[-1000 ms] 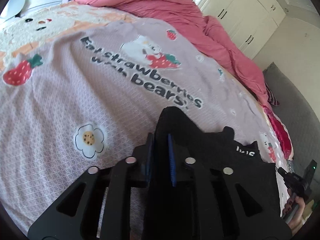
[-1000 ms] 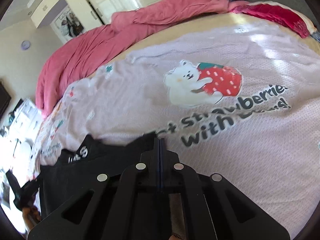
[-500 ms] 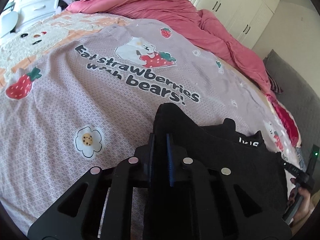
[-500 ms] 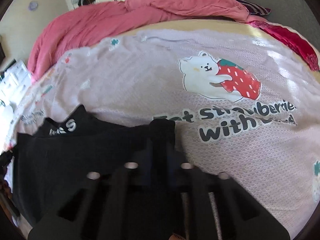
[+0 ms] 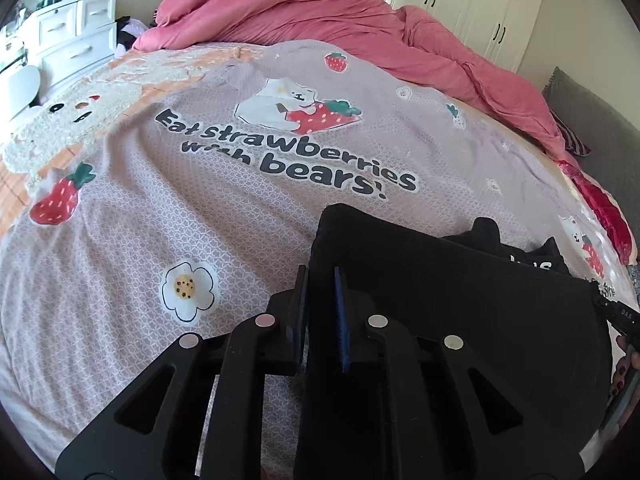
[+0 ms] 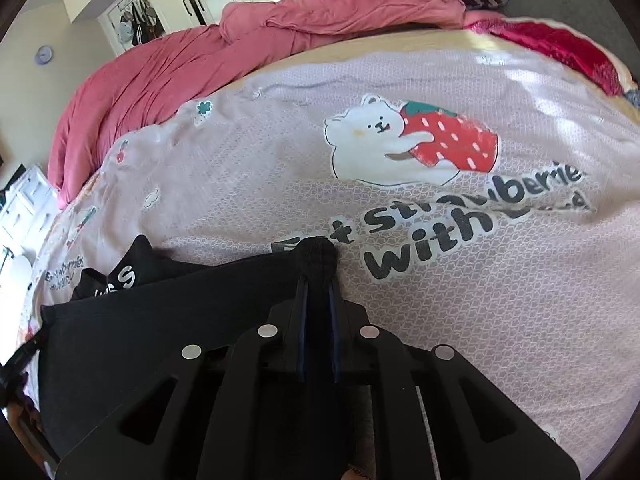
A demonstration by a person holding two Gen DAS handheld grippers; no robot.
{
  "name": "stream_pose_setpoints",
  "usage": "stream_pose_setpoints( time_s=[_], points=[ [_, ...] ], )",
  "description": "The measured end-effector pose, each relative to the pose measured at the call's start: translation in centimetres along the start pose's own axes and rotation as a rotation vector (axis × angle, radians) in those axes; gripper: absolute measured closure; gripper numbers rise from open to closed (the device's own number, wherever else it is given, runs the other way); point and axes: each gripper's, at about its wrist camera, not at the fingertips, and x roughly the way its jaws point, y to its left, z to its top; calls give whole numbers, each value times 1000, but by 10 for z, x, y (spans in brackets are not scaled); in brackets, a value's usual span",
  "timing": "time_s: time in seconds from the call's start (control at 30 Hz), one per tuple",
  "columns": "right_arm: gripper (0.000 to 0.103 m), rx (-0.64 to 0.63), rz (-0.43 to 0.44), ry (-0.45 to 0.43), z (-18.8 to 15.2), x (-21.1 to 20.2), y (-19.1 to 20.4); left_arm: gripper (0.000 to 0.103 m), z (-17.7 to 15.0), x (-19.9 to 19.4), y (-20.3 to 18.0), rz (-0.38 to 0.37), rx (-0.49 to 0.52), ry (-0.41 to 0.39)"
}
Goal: Fold small clothes
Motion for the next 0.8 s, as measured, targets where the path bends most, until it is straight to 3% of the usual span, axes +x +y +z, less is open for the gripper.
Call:
stream_pose_setpoints(
  time_s=[0.17, 0.23, 0.43, 0.63, 0.8],
  points=[
    [83, -43, -46, -1, -6, -8, 9, 94, -2, -3, -6, 28, 33, 1],
    [69, -70, -53, -11, -9, -14, 14, 94, -3, -4, -7, 32, 38, 3],
    [52, -133, -52, -52, -23, -34, 27, 89, -5, -9, -10, 45, 52, 7],
    [47, -156, -42, -117, -35, -65, 34, 83, -6, -23, -10, 47, 55, -11],
    [41, -189, 34, -112, -55, -86, 44, 66, -10, -47, -10, 58, 47, -29]
  ],
)
